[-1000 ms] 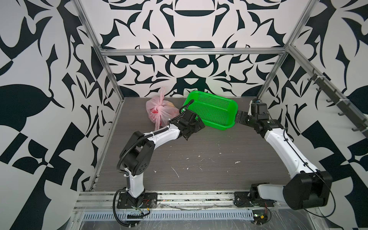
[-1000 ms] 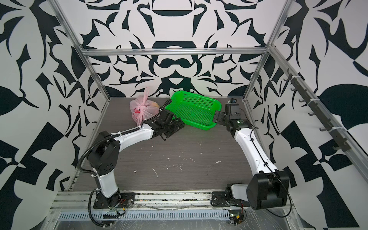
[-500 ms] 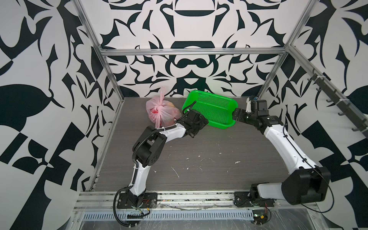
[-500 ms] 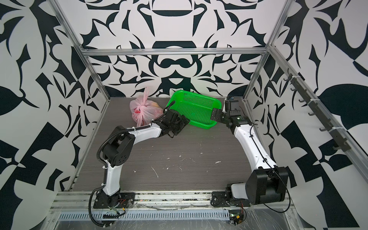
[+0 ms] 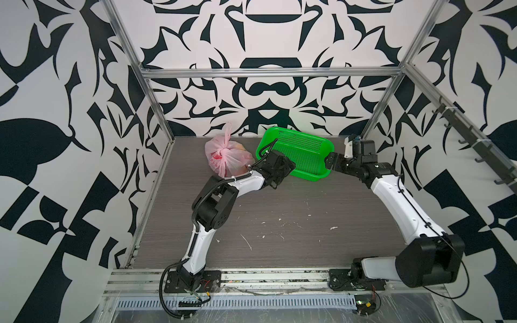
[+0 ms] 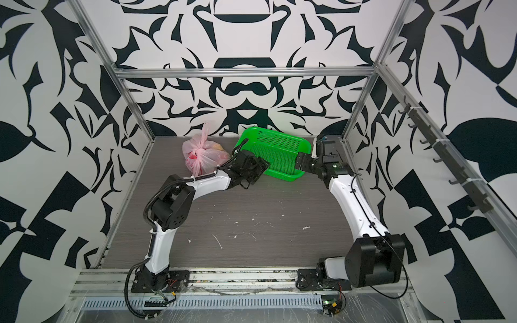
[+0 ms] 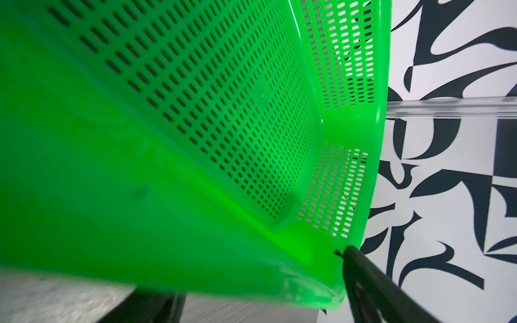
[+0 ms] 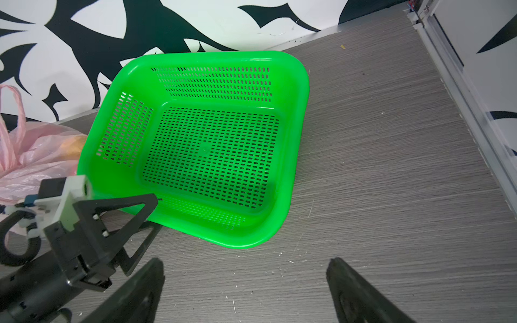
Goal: Untie the knot of the plastic bag and take out the fruit
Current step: Rotate the basket at the center of the table.
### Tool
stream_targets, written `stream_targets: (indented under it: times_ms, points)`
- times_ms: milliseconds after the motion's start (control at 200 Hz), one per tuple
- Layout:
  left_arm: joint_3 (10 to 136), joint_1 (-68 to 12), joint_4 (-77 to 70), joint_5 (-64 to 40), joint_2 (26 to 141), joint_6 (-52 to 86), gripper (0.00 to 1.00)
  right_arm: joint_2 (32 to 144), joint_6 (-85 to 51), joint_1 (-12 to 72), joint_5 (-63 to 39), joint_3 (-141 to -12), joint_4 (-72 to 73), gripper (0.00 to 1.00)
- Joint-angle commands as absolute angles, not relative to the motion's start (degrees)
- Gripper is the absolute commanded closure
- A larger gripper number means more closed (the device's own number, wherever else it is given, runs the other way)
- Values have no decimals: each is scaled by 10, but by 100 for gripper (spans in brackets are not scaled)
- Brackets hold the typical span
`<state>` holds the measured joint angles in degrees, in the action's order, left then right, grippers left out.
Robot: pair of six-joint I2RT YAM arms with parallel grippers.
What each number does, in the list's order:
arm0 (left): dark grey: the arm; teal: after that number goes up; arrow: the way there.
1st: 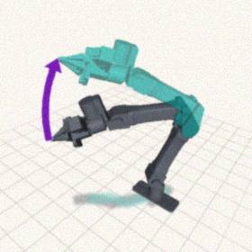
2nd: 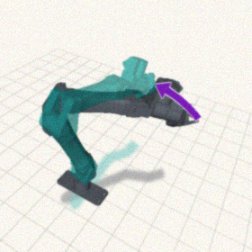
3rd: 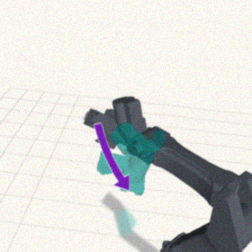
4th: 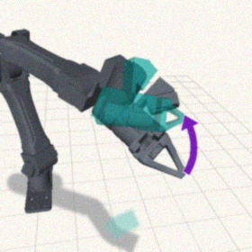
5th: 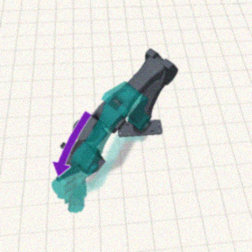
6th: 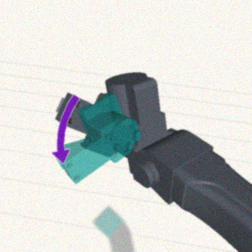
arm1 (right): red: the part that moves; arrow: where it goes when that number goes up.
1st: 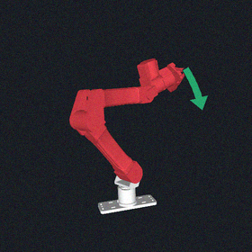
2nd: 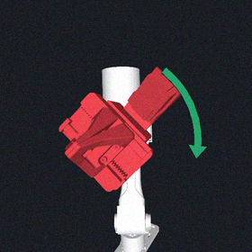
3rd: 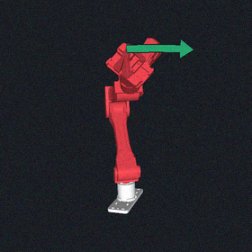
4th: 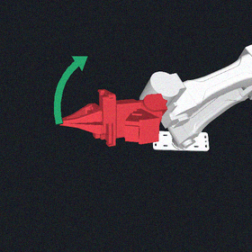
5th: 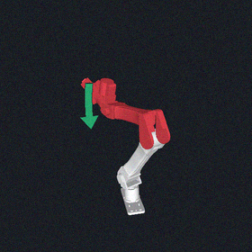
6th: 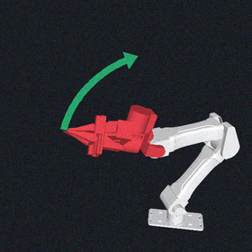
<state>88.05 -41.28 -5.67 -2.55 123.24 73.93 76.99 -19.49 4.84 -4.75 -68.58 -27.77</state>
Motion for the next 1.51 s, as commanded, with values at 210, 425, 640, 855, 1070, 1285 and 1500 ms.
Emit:
stream_targets:
  times_ms: [210, 425, 640, 855, 1070, 1285, 1500]
  points:
    - [938, -408, -20, -12, 1275, 736, 25, 759, -180, 45, -51, -707, -279, 6]
    - [957, -401, -5, -9, 1290, 729, 35, 755, -179, 45, -50, -704, -283, 6]
    - [968, -397, 6, -11, 1302, 725, 48, 753, -178, 44, -49, -696, -285, 7]
    - [972, -397, 19, -11, 1303, 717, 55, 753, -180, 42, -50, -691, -284, 7]
    - [965, -395, 34, -14, 1295, 707, 66, 752, -185, 42, -52, -686, -280, 7]
    - [959, -392, 60, -24, 1280, 691, 75, 748, -190, 42, -53, -681, -280, 8]
    - [957, -387, 123, -63, 1251, 642, 84, 738, -194, 41, -52, -677, -283, 8]
